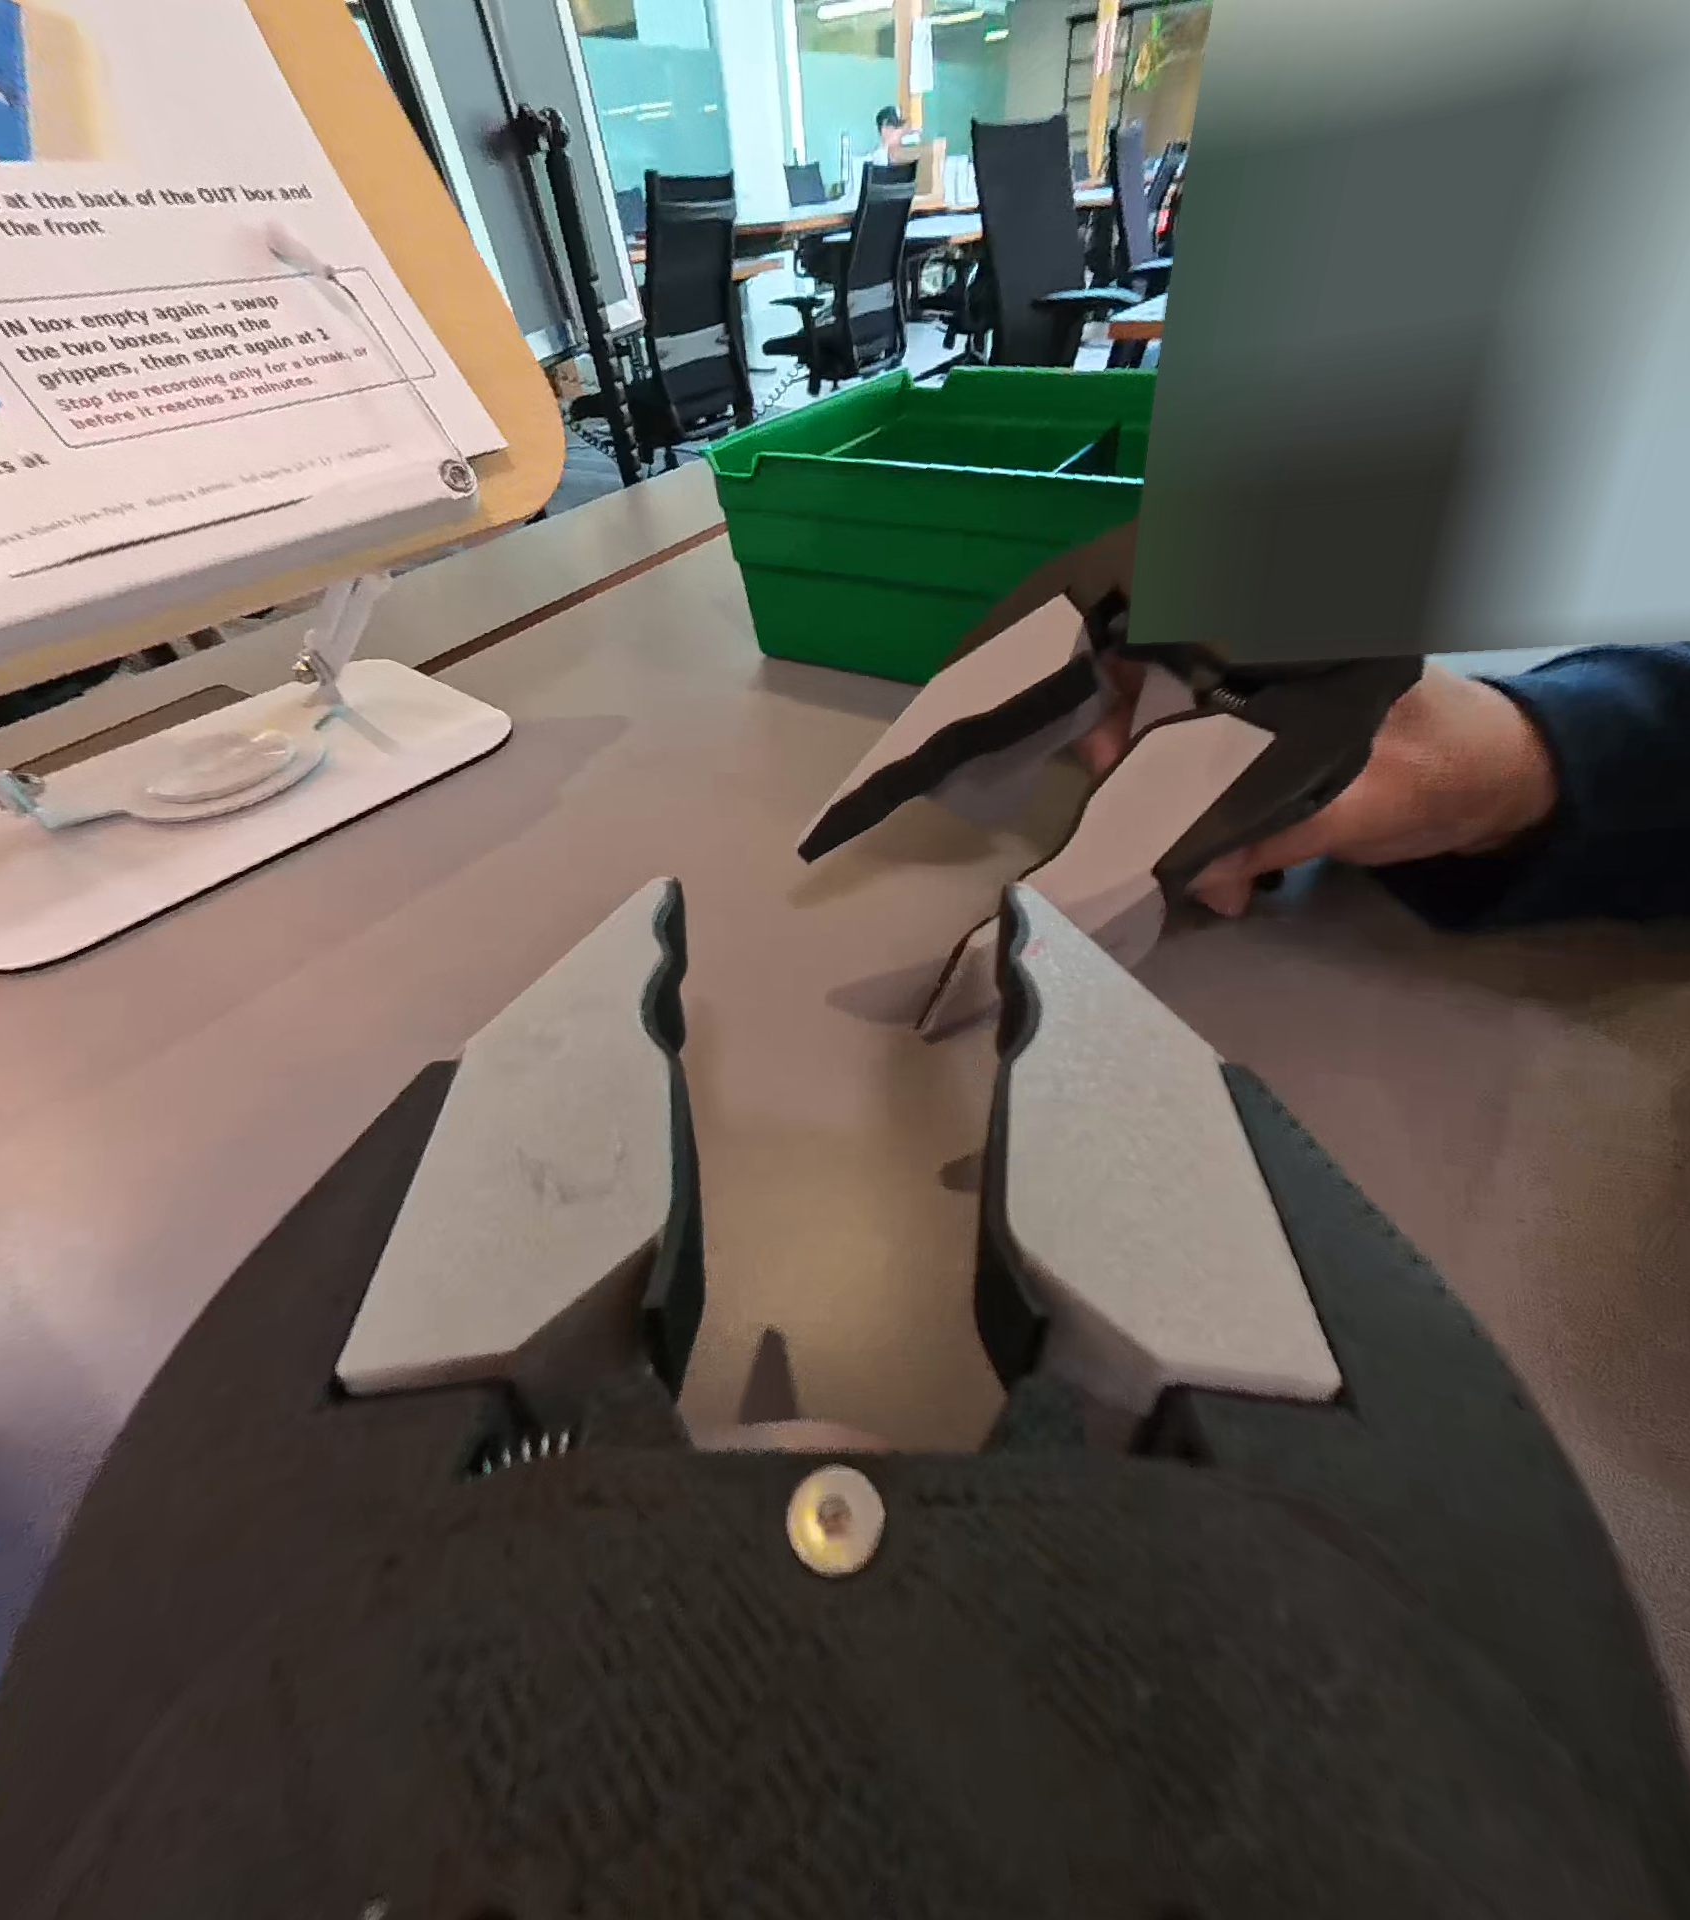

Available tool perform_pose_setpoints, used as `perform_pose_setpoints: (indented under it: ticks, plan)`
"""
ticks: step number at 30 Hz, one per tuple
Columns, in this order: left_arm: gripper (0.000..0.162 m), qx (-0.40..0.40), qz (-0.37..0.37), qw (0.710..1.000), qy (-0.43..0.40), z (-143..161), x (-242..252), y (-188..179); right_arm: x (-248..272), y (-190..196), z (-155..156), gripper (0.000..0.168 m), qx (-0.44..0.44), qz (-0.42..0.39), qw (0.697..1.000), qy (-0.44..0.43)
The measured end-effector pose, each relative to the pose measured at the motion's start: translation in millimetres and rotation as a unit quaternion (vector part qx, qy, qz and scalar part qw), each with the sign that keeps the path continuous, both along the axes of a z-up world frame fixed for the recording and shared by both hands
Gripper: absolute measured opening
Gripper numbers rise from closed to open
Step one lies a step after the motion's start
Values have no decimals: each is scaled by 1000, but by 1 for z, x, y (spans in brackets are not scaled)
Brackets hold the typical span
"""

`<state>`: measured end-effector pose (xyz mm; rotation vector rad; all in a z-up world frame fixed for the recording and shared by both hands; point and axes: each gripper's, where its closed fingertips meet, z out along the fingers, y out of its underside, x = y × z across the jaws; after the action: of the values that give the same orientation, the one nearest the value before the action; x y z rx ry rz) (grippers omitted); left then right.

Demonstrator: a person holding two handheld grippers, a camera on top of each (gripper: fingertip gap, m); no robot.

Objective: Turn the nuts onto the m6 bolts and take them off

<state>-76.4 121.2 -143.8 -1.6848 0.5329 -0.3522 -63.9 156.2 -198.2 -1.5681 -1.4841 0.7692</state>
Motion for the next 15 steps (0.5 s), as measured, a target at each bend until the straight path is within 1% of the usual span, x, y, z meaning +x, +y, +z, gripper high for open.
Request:
perform_pose_setpoints:
  ticks: [4, 8, 15]
  plan:
    - [59, -22, -13, 999, -28, -6, 3, 2, 0, 1, 1, 67, -55, 9, 998, 12]
    - [60, -37, -23, 999, -21, -14, 10, 3, -1, 4, -1, 67, -94, 14, 995, 12]
    - [57, -36, -28, 999, 18, -18, 15, 0, 4, 3, -1, 67, -90, 17, 996, 12]
